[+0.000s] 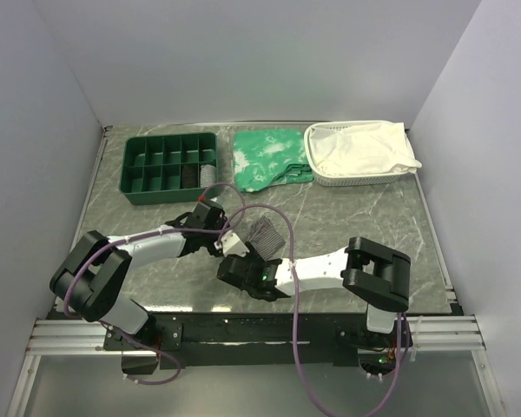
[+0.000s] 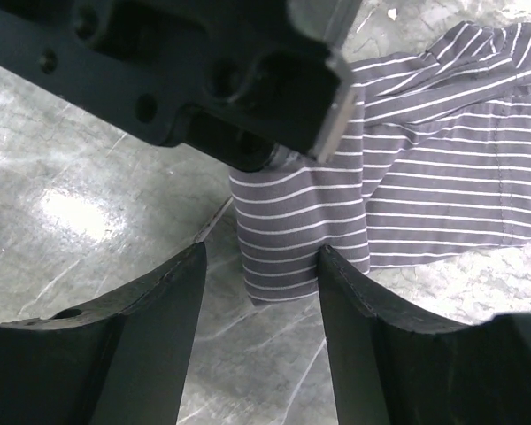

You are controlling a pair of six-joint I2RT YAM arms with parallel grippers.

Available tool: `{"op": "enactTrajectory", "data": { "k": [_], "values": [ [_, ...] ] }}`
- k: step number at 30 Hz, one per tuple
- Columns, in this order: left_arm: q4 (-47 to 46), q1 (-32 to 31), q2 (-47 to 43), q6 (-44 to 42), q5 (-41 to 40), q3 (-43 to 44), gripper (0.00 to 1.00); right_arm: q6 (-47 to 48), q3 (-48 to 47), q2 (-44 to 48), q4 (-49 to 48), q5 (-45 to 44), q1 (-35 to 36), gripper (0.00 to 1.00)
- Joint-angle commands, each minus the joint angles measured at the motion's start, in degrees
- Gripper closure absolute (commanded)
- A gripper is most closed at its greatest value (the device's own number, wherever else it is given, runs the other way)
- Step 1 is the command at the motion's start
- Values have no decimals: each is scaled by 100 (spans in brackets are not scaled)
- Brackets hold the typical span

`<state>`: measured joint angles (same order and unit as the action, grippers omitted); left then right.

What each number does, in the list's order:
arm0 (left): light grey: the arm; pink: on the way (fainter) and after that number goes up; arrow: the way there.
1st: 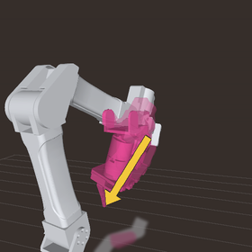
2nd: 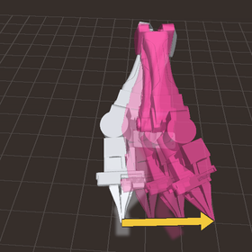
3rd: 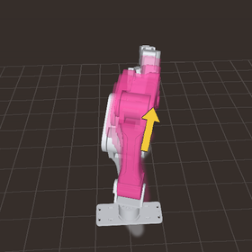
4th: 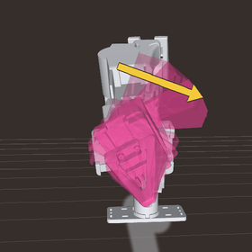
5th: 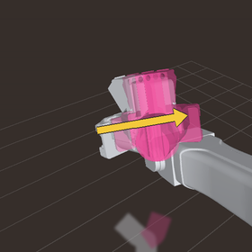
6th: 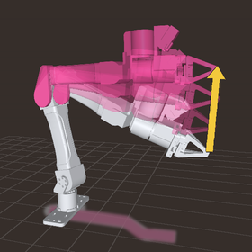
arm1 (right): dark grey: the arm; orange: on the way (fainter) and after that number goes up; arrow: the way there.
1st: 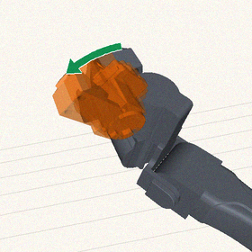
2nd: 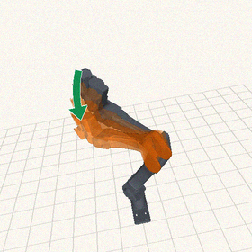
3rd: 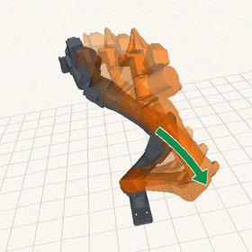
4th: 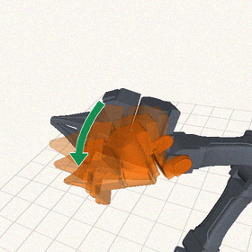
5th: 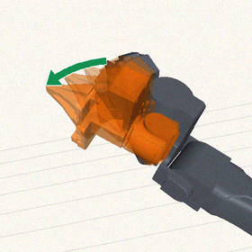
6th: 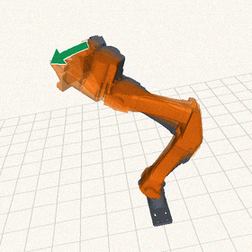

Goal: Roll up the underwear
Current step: Roll the underwear to the center of the board.

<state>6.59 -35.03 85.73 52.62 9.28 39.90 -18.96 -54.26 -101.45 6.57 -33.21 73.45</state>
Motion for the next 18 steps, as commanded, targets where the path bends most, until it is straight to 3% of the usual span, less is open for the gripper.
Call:
{"op": "enactTrajectory", "data": {
  "k": [1, 4, 13, 18],
  "values": [
    [404, -31, 22, -234, -189, 141, 77, -204, 196, -156, -68, 131, -85, 41],
    [483, -22, 14, -296, -269, 176, 76, -231, 293, -173, -138, 192, -129, 44],
    [510, 31, 13, -358, -277, 273, 72, -196, 504, -95, -349, 719, -279, 74],
    [554, 127, -4, -375, -286, 352, 67, -134, 557, 81, -446, 1281, -366, 78]
  ]
}}
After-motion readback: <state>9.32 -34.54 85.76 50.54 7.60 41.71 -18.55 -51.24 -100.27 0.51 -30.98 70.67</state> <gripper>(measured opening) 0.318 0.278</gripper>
